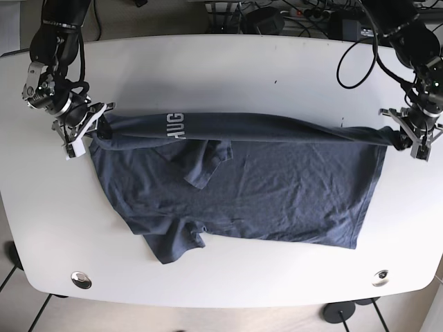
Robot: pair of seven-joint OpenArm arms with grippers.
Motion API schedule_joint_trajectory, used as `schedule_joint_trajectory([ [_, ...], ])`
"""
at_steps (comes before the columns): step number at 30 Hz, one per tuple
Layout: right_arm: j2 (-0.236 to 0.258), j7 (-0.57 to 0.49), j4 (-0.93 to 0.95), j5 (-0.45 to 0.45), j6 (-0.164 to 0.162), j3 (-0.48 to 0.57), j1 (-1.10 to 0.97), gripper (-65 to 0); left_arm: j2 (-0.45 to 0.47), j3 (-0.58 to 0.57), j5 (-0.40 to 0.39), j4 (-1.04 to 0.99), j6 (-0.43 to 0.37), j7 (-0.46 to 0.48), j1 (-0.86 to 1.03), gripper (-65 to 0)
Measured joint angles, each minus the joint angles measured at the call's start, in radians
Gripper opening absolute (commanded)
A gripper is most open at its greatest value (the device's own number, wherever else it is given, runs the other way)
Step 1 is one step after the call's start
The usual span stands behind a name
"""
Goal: Fold the T-shirt properly
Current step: 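Lay the navy shirt down and pull it flat with both grippers, then drag the navy shirt's edge with both grippers to straighten it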
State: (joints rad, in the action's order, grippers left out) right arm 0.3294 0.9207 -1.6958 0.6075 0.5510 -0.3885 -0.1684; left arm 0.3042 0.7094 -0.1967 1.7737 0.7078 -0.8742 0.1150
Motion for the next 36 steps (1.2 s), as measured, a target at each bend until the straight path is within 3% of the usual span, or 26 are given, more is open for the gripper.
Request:
schedule_joint_trajectory([
  [5, -0.003, 0.000, -0.066, -0.001, 0.000, -0.023, -0.128, -63.1, -0.063, 0.040, 0.004, 0.083, 0.000, -0.001, 0.140, -65.0],
  [9, -0.028, 0.000, -0.064, -0.001, 0.000, -0.092, -0.150, -63.1, -0.062, 0.016, 0.019, 0.075, 0.000, -0.009, 0.056, -65.0],
  [20, -0.027, -0.003, 0.009, -0.002, 0.000, -0.097, -0.143, -63.1, 0.082, -0.204, 0.005, -0.339, 0.000, 0.008, -0.253, -65.0],
  [22, -0.027, -0.048, 0.010, -0.001, 0.000, -0.097, -0.146, -63.1, 0.099, -0.228, 0.005, -0.403, 0.000, 0.066, -0.268, -65.0],
  [23, -0.027, -0.050, 0.011, -0.001, 0.000, -0.097, -0.146, -62.9, 0.101, -0.231, 0.010, -0.421, 0.000, 0.084, -0.268, -60.7],
  [24, -0.027, -0.049, 0.011, -0.002, 0.000, -0.097, -0.148, -62.9, 0.100, -0.236, 0.019, -0.442, -0.001, 0.086, -0.272, -50.1],
  [26, -0.027, -0.049, 0.013, -0.009, 0.005, -0.102, -0.151, -62.9, 0.099, -0.235, 0.019, -0.454, -0.004, 0.087, -0.285, -36.0],
  [28, -0.024, -0.049, 0.015, -0.009, 0.051, -0.105, -0.151, -62.9, 0.101, -0.231, 0.016, -0.452, -0.004, 0.091, -0.298, -27.6],
  [32, -0.032, -0.049, 0.014, -0.005, 0.090, -0.154, -0.151, -59.9, 0.098, -0.152, 0.009, -0.441, -0.004, 0.099, -0.300, -29.4],
  [36, -0.046, -0.050, 0.014, -0.004, 0.131, -0.216, -0.149, -39.8, 0.108, -0.111, -0.038, -0.382, -0.011, 0.093, -0.286, -29.7],
])
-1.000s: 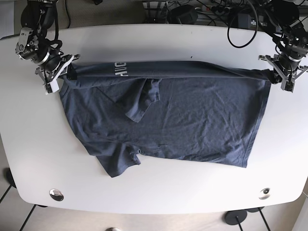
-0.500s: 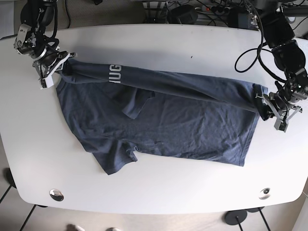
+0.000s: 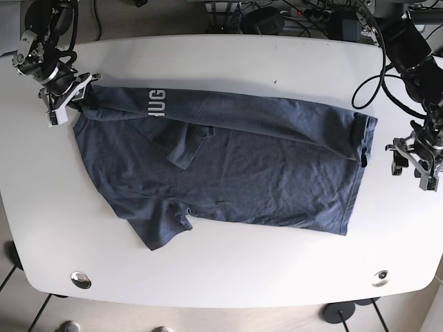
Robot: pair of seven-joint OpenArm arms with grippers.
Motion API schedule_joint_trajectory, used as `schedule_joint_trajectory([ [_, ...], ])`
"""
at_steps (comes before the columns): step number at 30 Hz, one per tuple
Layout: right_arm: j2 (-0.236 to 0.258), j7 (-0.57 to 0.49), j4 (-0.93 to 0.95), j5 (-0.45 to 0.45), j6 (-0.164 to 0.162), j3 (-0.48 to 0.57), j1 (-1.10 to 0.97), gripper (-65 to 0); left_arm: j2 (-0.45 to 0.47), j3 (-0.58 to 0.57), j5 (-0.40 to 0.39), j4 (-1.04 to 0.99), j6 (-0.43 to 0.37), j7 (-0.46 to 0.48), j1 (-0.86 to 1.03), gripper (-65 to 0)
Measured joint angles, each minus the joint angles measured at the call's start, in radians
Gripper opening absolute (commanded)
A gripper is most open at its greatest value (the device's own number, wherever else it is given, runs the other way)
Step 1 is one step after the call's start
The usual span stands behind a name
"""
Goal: Fold the T-shirt properly
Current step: 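Drag the navy shirt's edge with both grippers to straighten it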
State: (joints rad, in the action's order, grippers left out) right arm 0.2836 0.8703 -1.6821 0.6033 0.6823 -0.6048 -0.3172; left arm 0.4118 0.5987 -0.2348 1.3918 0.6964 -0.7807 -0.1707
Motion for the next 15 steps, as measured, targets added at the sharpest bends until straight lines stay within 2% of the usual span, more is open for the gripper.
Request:
schedule_joint_trajectory([
  [3, -0.043, 0.005, -0.019, -0.005, 0.006, -0.104, -0.003, -19.3, -0.012, -0.013, -0.028, 0.004, 0.008, 0.011, 0.069, -29.9],
  [6, -0.051, 0.005, -0.083, -0.014, 0.006, -0.135, -0.018, -5.1, -0.018, -0.008, 0.001, 0.002, 0.003, -0.015, 0.147, -29.9],
  [9, -0.056, 0.002, -0.146, 0.002, 0.010, -0.133, -0.047, -7.1, -0.054, -0.009, -0.006, 0.058, 0.001, 0.012, 0.195, -29.9],
  [11, -0.082, 0.004, -0.135, -0.047, 0.002, -0.132, -0.045, -7.5, -0.107, -0.011, -0.006, 0.071, 0.004, 0.006, 0.223, -30.1],
  [15, -0.116, 0.003, -0.095, -0.141, 0.006, -0.121, -0.017, -7.8, -0.121, -0.011, -0.002, 0.070, 0.003, 0.009, 0.209, -41.5],
])
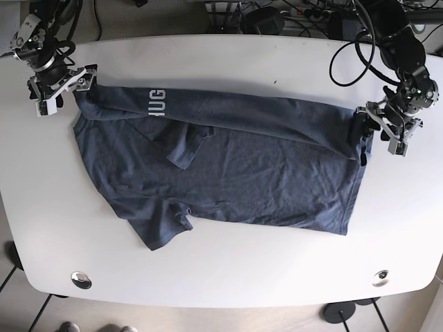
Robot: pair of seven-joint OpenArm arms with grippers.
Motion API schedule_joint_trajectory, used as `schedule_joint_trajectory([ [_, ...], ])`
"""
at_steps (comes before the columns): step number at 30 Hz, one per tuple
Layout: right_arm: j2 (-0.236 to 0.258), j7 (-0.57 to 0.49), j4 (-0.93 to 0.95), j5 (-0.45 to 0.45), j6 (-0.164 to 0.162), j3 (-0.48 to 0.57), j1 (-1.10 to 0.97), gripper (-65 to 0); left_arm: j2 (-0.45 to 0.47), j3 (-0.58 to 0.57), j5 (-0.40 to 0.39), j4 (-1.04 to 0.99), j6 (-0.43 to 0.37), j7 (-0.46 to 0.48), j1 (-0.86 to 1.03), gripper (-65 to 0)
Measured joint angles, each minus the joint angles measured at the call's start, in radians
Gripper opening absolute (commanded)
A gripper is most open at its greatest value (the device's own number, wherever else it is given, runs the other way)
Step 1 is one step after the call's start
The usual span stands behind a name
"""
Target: Fold the T-shirt properly
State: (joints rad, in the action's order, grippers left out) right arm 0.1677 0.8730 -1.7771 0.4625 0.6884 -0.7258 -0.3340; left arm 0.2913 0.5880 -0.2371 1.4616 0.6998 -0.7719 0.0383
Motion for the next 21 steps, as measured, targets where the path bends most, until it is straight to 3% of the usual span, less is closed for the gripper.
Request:
schedule_joint_trajectory([
  [1, -0.005, 0.000, 0.014, -0.016, 0.001, 0.008, 0.003, -9.7, 0.000, -0.010, 0.000, 0.000, -0.001, 0.003, -0.002, -44.9],
  [3, -0.010, -0.005, 0.040, -0.015, 0.004, 0.011, 0.005, -22.7, 0.008, -0.061, 0.000, -0.021, -0.003, 0.002, -0.002, -52.2],
  [6, -0.009, -0.002, 0.068, -0.011, 0.004, 0.010, 0.002, -56.0, 0.015, -0.072, 0.000, -0.038, 0.000, 0.026, 0.002, -61.7],
  [7, -0.009, 0.002, 0.068, -0.010, 0.003, 0.010, 0.002, -63.4, 0.024, -0.063, 0.000, -0.038, 0.000, 0.054, 0.008, -62.1],
  [8, -0.008, 0.001, 0.067, -0.005, 0.004, 0.010, 0.002, -59.6, 0.027, -0.056, 0.009, -0.038, -0.002, 0.060, 0.012, -62.5],
  [14, -0.006, 0.003, 0.063, 0.005, 0.004, 0.000, -0.049, -62.8, 0.024, 0.122, 0.046, -0.039, -0.003, 0.061, 0.090, -62.5],
  [19, -0.005, 0.002, 0.063, 0.008, 0.004, 0.000, -0.083, -62.8, 0.010, 0.171, 0.056, 0.028, -0.002, 0.026, 0.176, -61.9],
  [21, -0.004, 0.002, 0.064, 0.008, 0.004, 0.002, -0.089, -62.8, 0.000, 0.188, 0.032, 0.130, -0.003, 0.033, 0.185, -58.7],
])
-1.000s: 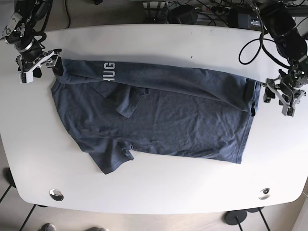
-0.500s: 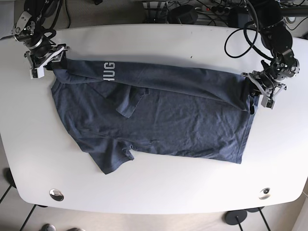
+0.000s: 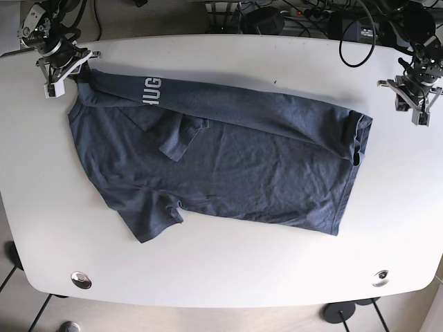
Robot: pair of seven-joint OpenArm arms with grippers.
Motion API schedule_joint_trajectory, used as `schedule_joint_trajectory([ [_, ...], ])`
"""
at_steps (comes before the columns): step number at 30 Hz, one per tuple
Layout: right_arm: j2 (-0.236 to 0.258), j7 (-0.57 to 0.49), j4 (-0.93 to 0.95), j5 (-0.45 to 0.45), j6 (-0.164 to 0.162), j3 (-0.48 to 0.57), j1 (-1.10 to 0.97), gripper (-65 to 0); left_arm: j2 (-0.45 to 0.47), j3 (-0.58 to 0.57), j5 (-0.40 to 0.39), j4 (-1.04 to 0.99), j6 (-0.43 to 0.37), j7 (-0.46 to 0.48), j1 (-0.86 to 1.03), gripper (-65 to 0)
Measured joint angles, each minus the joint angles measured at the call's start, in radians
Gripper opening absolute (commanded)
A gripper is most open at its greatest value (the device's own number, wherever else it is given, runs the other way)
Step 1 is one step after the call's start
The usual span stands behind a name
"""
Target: Fold the T-shirt properly
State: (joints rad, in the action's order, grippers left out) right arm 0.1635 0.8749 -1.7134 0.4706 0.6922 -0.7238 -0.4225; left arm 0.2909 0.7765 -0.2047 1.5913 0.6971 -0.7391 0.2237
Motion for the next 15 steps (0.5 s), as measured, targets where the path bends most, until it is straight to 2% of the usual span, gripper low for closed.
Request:
schedule_joint_trajectory([
  [2, 0.000, -0.001, 0.000, 0.000, 0.000, 0.004, -0.001, -62.8, -0.026, 0.003, 0.002, 0.062, 0.000, -0.014, -0.002, -47.9],
  [3, 0.000, 0.000, 0.000, 0.000, 0.000, 0.005, -0.001, -62.8, -0.052, -0.004, 0.002, 0.090, 0.001, -0.034, -0.005, -38.1],
  [5, -0.001, 0.000, 0.000, 0.000, 0.000, 0.006, 0.000, -62.8, -0.076, -0.031, -0.005, 0.106, 0.000, -0.035, -0.014, -27.9],
  [8, 0.000, 0.000, 0.000, -0.005, 0.000, 0.005, 0.011, -62.8, -0.076, -0.115, -0.043, 0.106, 0.001, -0.031, -0.031, -27.2],
  [12, 0.000, 0.000, 0.000, -0.004, 0.000, 0.006, 0.019, -62.8, -0.074, -0.184, -0.035, 0.048, 0.003, -0.031, -0.085, -27.2],
  [15, -0.001, 0.000, 0.000, -0.003, 0.000, 0.006, 0.019, -62.6, -0.069, -0.181, 0.029, -0.019, 0.002, -0.031, -0.119, -27.2],
])
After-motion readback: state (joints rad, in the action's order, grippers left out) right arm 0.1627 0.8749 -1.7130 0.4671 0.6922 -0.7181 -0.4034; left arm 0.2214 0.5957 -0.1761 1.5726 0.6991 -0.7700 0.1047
